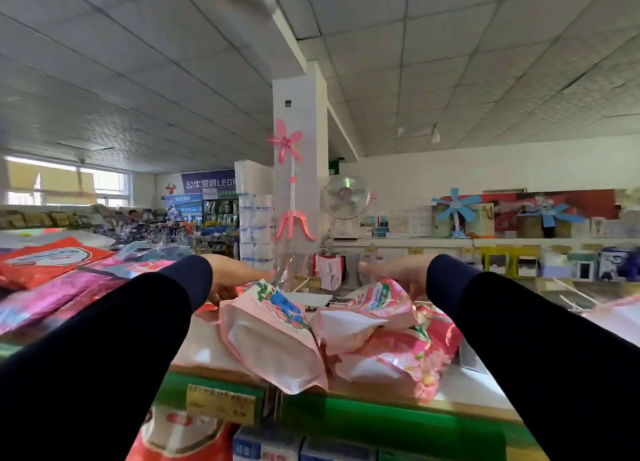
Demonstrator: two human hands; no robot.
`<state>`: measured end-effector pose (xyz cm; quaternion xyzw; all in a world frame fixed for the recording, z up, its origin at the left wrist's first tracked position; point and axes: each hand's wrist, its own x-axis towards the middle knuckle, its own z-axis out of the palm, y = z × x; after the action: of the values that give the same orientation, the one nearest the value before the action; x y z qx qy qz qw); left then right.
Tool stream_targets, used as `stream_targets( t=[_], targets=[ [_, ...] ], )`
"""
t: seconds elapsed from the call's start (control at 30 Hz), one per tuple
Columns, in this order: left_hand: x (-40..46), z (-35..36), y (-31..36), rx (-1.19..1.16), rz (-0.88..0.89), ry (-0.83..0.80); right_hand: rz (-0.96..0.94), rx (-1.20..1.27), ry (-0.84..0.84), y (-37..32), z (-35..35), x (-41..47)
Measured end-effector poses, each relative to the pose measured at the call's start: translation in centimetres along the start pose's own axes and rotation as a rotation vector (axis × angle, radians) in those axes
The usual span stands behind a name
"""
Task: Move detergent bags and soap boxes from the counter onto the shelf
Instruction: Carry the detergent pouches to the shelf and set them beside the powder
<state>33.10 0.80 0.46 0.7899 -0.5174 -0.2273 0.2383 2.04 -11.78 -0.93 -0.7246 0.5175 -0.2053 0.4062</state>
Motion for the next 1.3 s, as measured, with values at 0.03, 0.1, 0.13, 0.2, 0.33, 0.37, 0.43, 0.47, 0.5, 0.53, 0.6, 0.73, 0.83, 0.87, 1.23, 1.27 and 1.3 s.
stream_targets(
  t=[0.03, 0.1, 0.13, 0.2, 0.33, 0.37, 0.43, 0.47, 0.5, 0.53, 0.6, 0.73, 0.83, 0.87, 1.23, 1.27, 1.3],
  targets=[
    [0.1, 0.0, 0.0, 0.002, -0.013, 0.013, 0.01, 0.005, -0.007, 0.1, -0.1, 0.5],
    [0.2, 0.3, 0.5, 0.013, -0.011, 0.009, 0.03, 0.026, -0.033, 0.2, -0.2, 1.7],
    [0.3, 0.5, 0.8, 0.035, 0.003, -0.008, 0.036, 0.033, -0.05, 0.1, -0.2, 2.2],
    [0.2, 0.7, 1.5, 0.072, 0.017, -0.019, 0.054, -0.015, -0.081, -0.2, 0.0, 2.9],
    [-0.1, 0.5, 2.3, 0.063, -0.022, -0.033, 0.033, -0.223, -0.067, -0.8, 0.4, 3.9],
    [-0.2, 0.5, 2.6, 0.051, -0.036, -0.034, 0.032, -0.231, -0.062, -0.8, 0.3, 4.1],
    [-0.7, 0.6, 2.8, -0.002, -0.046, -0.035, 0.052, -0.216, -0.09, -0.9, 0.3, 4.1],
    [-1.0, 0.7, 2.8, -0.07, -0.053, -0.057, 0.064, -0.214, -0.109, -0.9, 0.2, 3.8],
    [-1.2, 0.9, 2.7, -0.166, -0.059, -0.094, 0.06, -0.209, -0.11, -0.9, 0.1, 3.6],
    [-1.4, 1.0, 2.5, -0.276, -0.062, -0.144, 0.053, -0.188, -0.114, -0.8, 0.1, 3.6],
    [-1.6, 1.6, 2.3, -0.411, -0.047, -0.23, 0.038, -0.148, -0.127, -0.6, 0.3, 3.3],
    [0.5, 2.3, 1.3, -0.235, 0.047, -0.066, -0.017, -0.444, -0.04, -0.6, 1.6, 3.0],
    [1.5, 2.2, 0.7, -0.159, 0.047, 0.082, -0.045, -0.599, 0.059, -0.7, 2.1, 3.0],
    [1.6, 2.3, 0.7, -0.14, 0.055, 0.108, -0.042, -0.625, 0.056, -0.6, 2.2, 3.3],
    [-1.8, 0.3, 3.2, -0.343, 0.236, 0.181, -0.165, -0.292, 0.211, 0.3, 1.2, 1.1],
    [-2.0, 0.4, 3.3, -0.332, 0.234, 0.193, -0.128, -0.306, 0.173, 0.6, 0.9, 0.7],
    [-2.1, 0.6, 3.3, -0.342, 0.232, 0.193, -0.094, -0.347, 0.131, 0.9, 0.7, 0.4]
  ],
)
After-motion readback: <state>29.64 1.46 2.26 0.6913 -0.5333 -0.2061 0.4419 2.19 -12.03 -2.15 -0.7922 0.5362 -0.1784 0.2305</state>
